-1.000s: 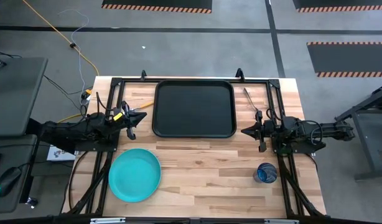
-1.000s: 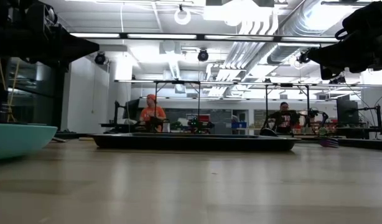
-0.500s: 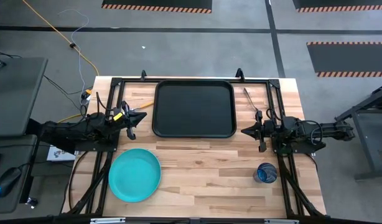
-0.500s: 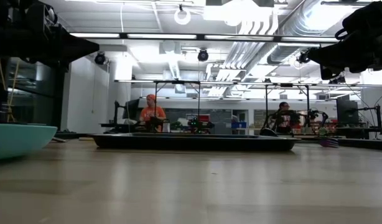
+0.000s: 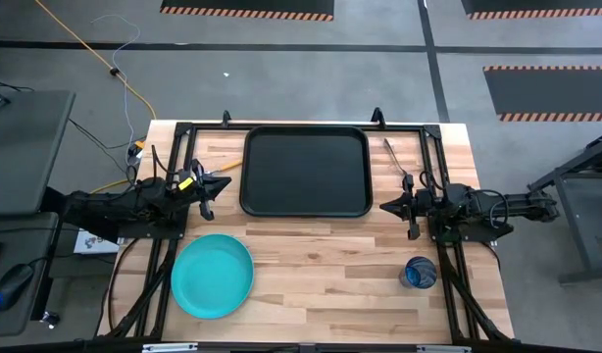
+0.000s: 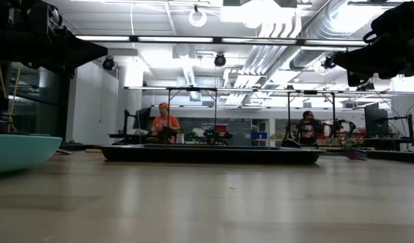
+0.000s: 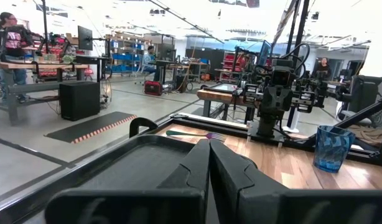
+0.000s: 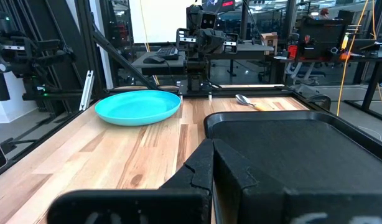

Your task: Pick and place plate/cup/fork/spoon on tray

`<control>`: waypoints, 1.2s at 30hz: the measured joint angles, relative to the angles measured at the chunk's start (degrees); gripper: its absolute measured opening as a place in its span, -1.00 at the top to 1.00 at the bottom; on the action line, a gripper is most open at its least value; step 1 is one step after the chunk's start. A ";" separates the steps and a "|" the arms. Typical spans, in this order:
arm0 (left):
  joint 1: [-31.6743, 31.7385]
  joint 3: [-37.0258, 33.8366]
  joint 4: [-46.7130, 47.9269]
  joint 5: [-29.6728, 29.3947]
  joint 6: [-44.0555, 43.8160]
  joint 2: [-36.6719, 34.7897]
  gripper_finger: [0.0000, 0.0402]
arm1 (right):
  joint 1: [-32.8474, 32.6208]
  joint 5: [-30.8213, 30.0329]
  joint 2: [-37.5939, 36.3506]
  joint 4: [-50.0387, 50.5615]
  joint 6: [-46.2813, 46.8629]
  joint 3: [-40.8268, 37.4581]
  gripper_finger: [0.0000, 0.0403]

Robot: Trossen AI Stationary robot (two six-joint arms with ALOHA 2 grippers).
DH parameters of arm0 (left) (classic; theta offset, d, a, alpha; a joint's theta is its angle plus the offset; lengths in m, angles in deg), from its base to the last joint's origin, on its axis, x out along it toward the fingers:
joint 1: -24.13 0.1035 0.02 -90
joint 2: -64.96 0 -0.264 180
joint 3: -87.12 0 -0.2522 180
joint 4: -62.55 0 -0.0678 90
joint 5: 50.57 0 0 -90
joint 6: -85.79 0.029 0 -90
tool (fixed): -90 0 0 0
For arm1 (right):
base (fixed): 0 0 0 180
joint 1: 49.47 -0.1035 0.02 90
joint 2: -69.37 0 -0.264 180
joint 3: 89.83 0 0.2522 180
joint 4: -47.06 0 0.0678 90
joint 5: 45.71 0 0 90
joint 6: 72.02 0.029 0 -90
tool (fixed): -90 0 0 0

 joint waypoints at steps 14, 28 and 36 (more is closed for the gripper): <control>-0.02 0.00 -0.01 0.01 0.00 0.00 0.98 | -0.01 -0.13 0.00 -0.12 0.00 0.00 1.00; 0.00 0.00 0.00 0.02 0.00 0.00 0.98 | 0.04 -12.30 3.08 -27.24 5.96 0.01 1.00; -0.02 0.00 0.02 0.02 0.00 0.00 0.98 | 5.18 -37.85 19.06 -17.70 10.82 4.92 0.88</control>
